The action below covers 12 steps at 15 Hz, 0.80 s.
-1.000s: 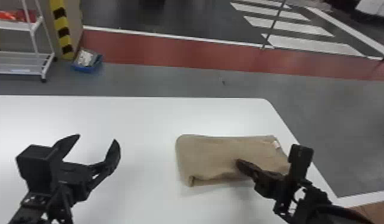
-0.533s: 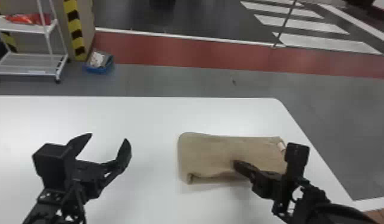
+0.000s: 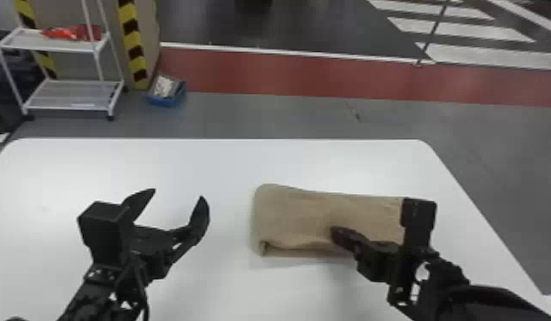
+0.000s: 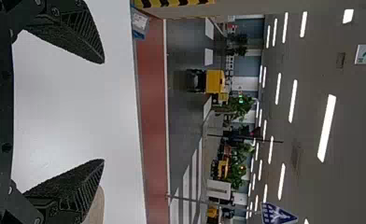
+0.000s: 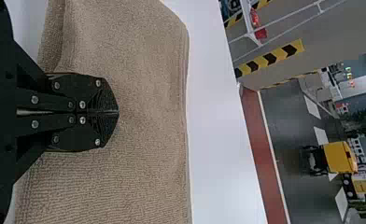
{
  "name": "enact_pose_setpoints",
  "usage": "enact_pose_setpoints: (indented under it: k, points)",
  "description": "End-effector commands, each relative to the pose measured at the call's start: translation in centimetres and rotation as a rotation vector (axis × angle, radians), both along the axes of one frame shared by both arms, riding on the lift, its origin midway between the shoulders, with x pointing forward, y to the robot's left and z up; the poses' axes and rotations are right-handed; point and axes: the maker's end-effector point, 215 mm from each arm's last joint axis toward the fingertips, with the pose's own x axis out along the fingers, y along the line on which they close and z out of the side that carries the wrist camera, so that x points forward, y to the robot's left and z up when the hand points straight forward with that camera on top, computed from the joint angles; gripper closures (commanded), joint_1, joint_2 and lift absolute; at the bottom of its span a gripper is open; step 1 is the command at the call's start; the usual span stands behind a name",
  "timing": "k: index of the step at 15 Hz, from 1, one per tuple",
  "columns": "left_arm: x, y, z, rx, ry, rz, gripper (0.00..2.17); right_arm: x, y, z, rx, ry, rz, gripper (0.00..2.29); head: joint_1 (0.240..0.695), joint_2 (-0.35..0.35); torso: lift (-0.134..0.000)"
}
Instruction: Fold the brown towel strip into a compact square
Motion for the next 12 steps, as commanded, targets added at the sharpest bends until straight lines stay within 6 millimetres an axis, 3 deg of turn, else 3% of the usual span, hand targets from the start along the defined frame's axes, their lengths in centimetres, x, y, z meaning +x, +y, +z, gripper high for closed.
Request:
enact_pose_setpoints:
  k: [1,5,7,9,11,12]
  points:
    - [0.0,0.2,0.0,0.001,-0.001,0.003,0.14,0.4,2.1,0.3,-0.013,-0.007,0.037,2.01,0.695,-0.138,-0.124]
    - [0.1,0.4,-0.1,0.003,0.001,0.006,0.14,0.4,6.2,0.3,-0.023,-0.003,0.109,2.01,0.695,-0.091,-0.124]
    - [0.1,0.3,0.0,0.001,0.000,0.003,0.14,1.0,5.9,2.3,-0.036,-0.053,0.099,1.95,0.695,-0.061,-0.124]
    - [0.1,0.4,-0.3,0.003,0.010,0.001,0.14,1.7,3.0,4.8,-0.046,-0.136,0.044,1.47,0.695,-0.055,-0.124]
    - [-0.3,-0.2,-1.3,-0.024,0.043,-0.019,0.14,2.0,-2.2,6.2,-0.071,-0.178,-0.037,0.62,0.695,-0.070,-0.124]
    - [-0.6,-0.9,-1.6,-0.031,0.053,-0.038,0.14,1.8,-5.0,6.3,-0.086,-0.176,-0.082,0.39,0.695,-0.105,-0.124]
